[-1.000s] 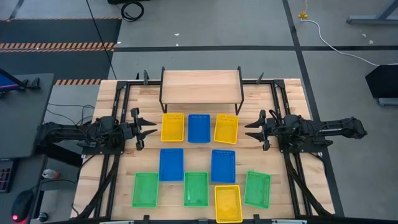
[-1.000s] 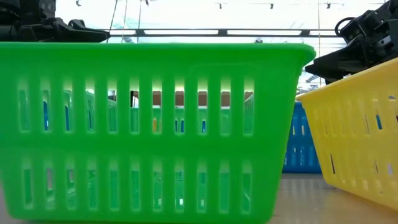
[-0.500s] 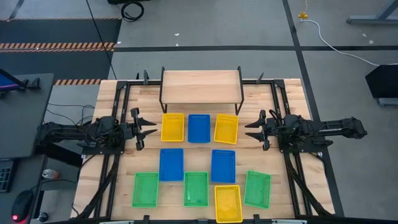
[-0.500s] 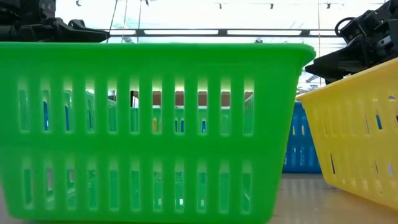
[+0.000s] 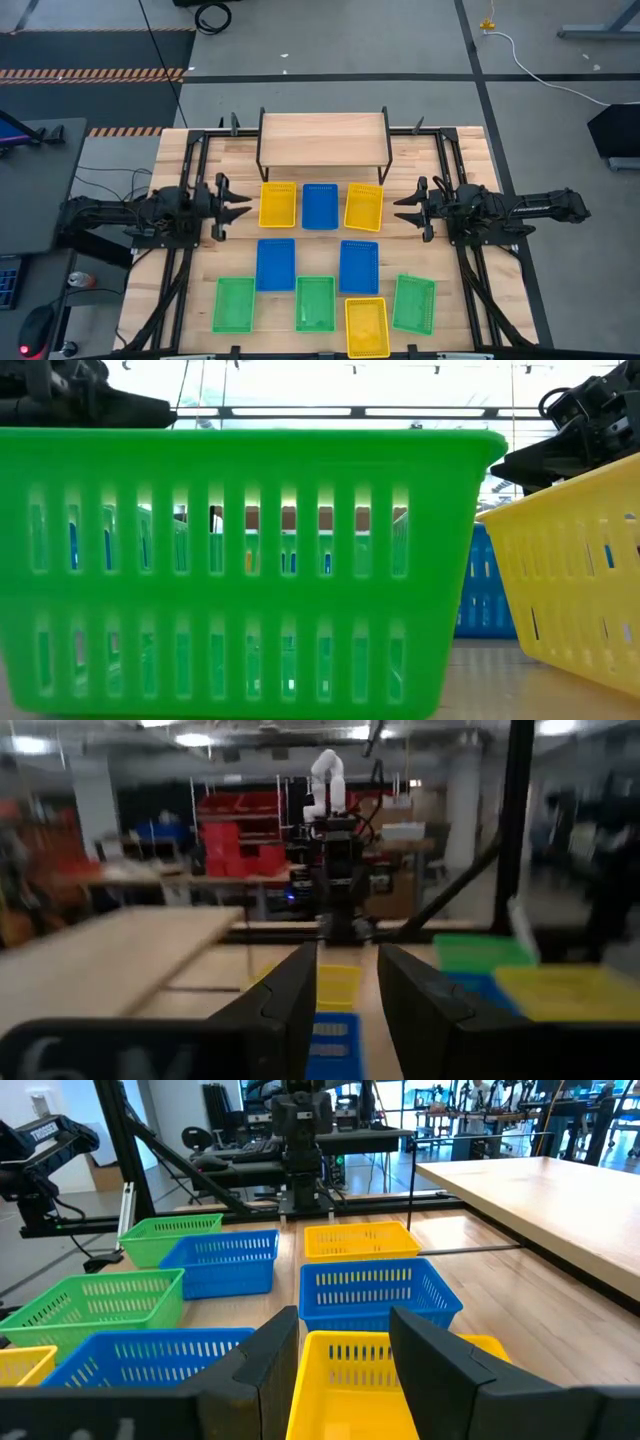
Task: Stack baskets on shelf by color
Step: Put the top left yellow basket on the shelf
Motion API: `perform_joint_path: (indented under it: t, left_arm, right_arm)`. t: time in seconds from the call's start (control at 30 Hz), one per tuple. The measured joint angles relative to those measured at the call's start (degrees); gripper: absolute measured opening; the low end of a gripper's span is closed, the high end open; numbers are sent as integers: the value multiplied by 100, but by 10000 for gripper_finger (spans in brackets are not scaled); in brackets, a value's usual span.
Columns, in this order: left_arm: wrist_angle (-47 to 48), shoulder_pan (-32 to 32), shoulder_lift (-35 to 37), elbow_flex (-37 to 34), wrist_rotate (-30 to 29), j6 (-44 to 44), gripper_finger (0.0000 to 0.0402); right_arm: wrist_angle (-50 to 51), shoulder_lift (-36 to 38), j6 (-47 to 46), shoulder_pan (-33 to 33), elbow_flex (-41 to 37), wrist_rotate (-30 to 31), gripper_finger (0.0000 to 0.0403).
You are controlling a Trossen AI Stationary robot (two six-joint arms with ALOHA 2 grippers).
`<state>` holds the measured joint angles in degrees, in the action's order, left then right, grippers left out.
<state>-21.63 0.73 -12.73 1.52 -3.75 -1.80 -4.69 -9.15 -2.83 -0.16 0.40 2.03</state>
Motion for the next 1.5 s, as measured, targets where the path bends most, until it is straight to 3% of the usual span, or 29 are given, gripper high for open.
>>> perform_joint_path:
  t: [0.23,0.33,0.4,0.57,0.67,0.8,1.03,1.23,1.5]
  left_arm:
    - [-158,-7,-3,7,87,-568,117]
    - [1018,-77,-267,360,-157,-588,125]
    - [1873,-146,-672,790,-441,-617,138]
    - [2799,-302,-2138,2103,-577,-461,176]
    - [3733,-355,-3161,2859,-702,-407,192]
    - [4344,-361,-4571,3709,-625,-587,207]
    - [5811,-347,-6596,5105,-245,-480,220]
    - [6529,-352,-7448,5824,99,-298,218]
    - [6813,-308,-7842,5685,-92,-201,215]
  right_arm:
    - [-262,2,-2,0,0,1,165]
    - [-326,0,0,0,0,1,165]
    - [-343,2,0,-2,0,1,165]
    - [-528,0,44,-2,0,92,165]
    - [-880,2,575,-2,0,361,165]
    - [-1028,2,1260,-4,0,721,165]
    - [-969,0,1306,-6,0,1089,165]
    - [-786,-20,1006,-4,0,1089,165]
    - [-680,-54,531,-2,0,1074,165]
